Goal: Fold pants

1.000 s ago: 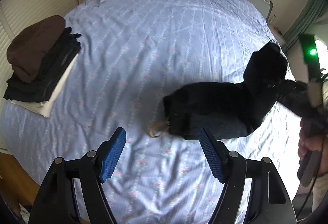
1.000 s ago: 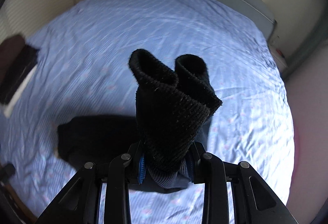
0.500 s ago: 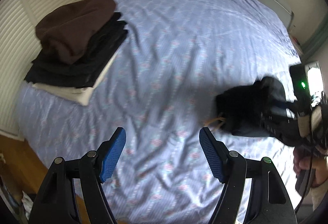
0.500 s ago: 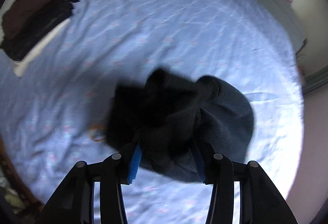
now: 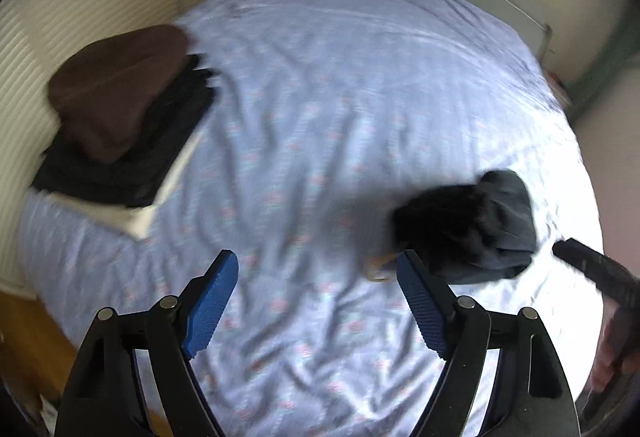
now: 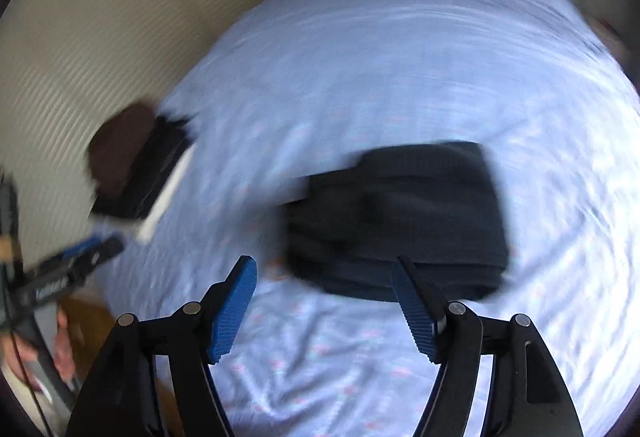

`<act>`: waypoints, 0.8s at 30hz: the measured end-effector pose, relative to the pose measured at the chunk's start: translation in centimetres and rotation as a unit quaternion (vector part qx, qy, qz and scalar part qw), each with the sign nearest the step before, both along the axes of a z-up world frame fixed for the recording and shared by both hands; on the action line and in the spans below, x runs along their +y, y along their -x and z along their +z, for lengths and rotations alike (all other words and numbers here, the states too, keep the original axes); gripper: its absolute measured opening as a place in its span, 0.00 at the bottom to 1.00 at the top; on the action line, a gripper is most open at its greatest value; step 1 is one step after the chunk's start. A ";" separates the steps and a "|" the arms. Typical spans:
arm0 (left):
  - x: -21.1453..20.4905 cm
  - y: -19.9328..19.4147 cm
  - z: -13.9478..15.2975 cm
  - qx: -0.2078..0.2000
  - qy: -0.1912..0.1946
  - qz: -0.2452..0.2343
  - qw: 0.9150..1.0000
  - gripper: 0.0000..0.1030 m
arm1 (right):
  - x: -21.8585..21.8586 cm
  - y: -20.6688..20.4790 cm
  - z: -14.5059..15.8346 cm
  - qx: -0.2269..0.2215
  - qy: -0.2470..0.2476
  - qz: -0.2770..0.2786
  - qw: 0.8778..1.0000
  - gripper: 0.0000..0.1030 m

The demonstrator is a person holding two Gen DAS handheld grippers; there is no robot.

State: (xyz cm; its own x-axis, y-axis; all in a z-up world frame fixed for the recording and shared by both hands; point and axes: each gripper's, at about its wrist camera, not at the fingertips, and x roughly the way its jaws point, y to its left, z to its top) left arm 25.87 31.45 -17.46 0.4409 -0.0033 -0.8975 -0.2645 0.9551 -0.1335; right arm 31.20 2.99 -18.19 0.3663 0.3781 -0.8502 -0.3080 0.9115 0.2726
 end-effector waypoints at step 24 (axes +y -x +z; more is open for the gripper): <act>-10.9 -14.3 -8.4 0.078 0.178 -0.013 0.981 0.17 | -14.5 -8.7 -11.6 0.148 -0.061 -0.180 0.970 0.69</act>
State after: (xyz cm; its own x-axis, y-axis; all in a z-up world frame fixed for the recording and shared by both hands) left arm 40.14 20.50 -25.82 0.2943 -0.3388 -0.8937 -0.2838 0.8619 -0.4202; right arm 39.92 -11.55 -29.82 0.2391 0.3753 -0.8955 0.1336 0.9008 0.4132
